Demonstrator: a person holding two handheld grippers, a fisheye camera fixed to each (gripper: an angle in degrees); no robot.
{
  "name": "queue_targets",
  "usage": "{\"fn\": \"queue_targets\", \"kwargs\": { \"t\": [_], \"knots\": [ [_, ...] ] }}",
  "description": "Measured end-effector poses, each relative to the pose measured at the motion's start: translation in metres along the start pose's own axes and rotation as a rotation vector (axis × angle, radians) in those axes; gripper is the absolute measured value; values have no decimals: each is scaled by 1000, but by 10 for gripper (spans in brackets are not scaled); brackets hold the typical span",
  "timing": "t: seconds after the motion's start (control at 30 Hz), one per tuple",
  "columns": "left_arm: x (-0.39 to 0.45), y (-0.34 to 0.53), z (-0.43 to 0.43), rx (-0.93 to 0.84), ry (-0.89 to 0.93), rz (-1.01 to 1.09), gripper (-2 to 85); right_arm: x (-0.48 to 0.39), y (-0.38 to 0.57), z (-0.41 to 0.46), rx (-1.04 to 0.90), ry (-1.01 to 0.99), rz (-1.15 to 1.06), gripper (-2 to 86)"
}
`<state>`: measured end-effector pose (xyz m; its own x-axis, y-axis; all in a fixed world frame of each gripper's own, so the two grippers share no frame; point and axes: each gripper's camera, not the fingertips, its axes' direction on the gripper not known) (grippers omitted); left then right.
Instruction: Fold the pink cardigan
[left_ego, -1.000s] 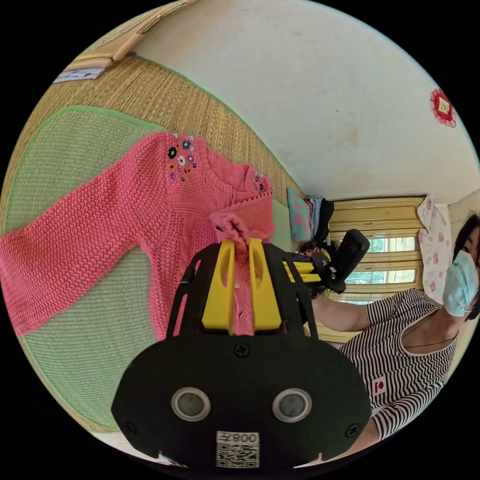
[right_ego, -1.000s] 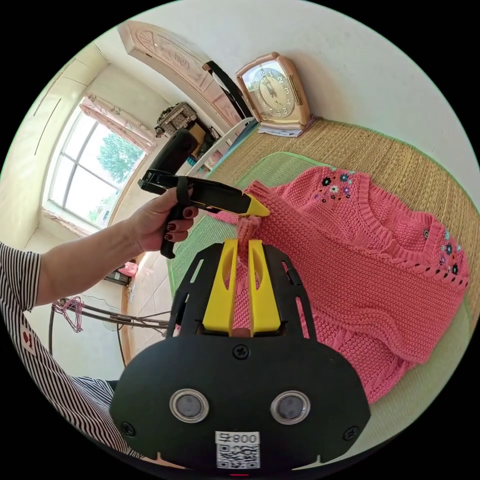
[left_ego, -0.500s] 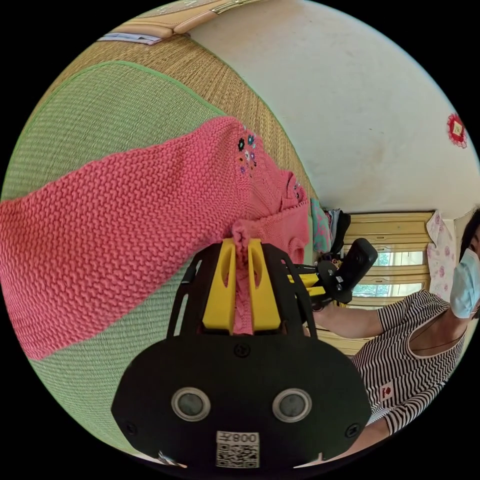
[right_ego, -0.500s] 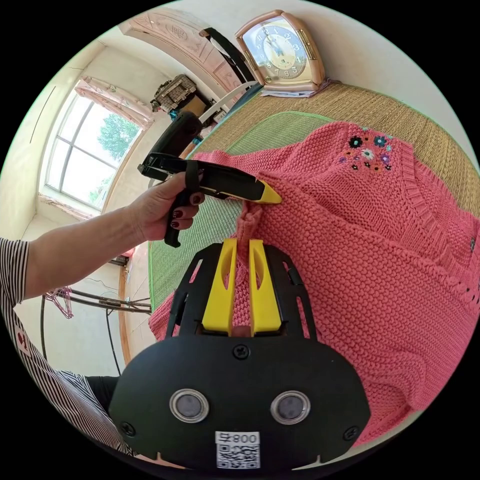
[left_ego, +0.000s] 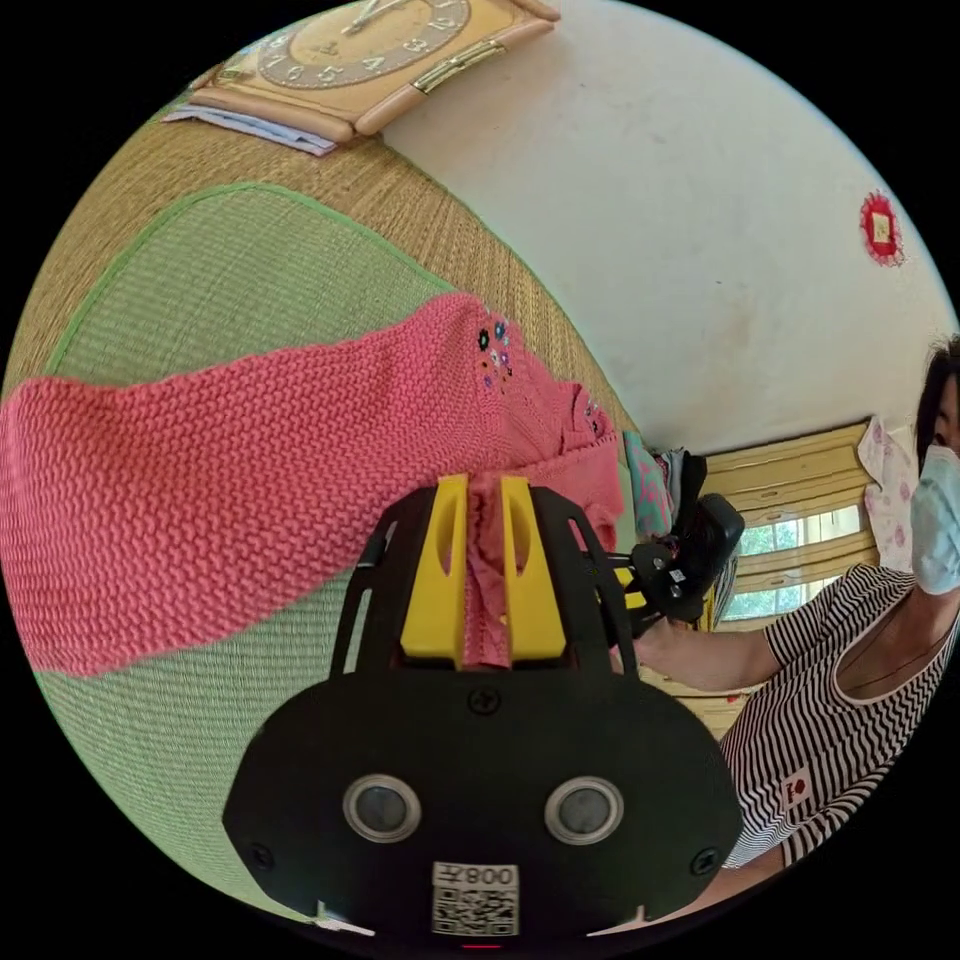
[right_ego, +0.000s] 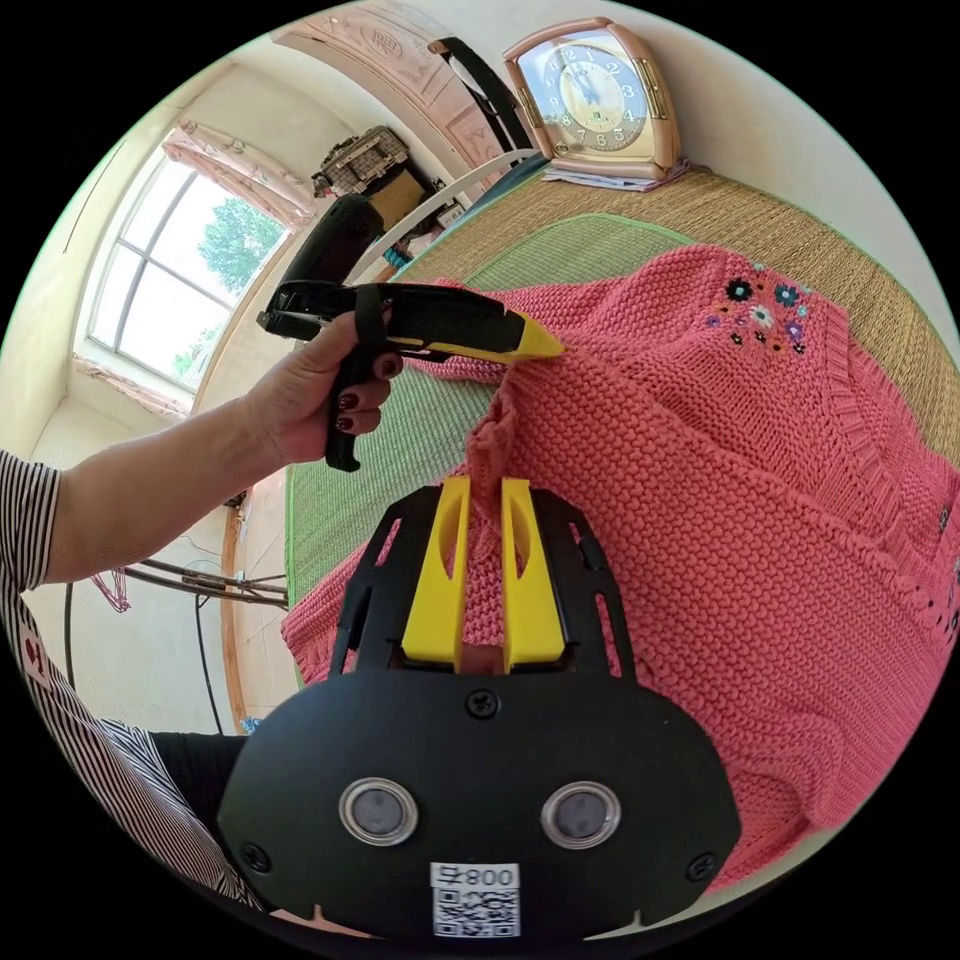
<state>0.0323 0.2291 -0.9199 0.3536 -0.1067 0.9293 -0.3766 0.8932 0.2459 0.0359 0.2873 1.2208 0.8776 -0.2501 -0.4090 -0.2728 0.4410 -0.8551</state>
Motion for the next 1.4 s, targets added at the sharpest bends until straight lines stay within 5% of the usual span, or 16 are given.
{"fn": "queue_targets", "kwargs": {
  "t": [0.33, 0.5, 0.77, 0.97, 1.23, 1.4],
  "knots": [
    [-51, 17, 14, 23, 14, -32, 38, -4, -35, -23, 5, -68, -24, 57],
    [-67, 36, -3, 109, -9, -68, 51, 2, -63, -38, 77, 59, 12, 27],
    [-160, 111, -125, 583, -195, -510, 94, 18, -97, -15, -76, 153, 60, 4],
    [-216, 127, -164, 636, -339, -755, 105, 17, -106, -22, -106, 182, 74, 2],
    [-227, 122, -148, 503, -418, -773, 59, 16, -101, -38, -106, 251, 53, 2],
    [-166, 127, -134, 580, -269, -485, 47, 32, -91, -59, -92, 182, 114, 5]
  ]
}}
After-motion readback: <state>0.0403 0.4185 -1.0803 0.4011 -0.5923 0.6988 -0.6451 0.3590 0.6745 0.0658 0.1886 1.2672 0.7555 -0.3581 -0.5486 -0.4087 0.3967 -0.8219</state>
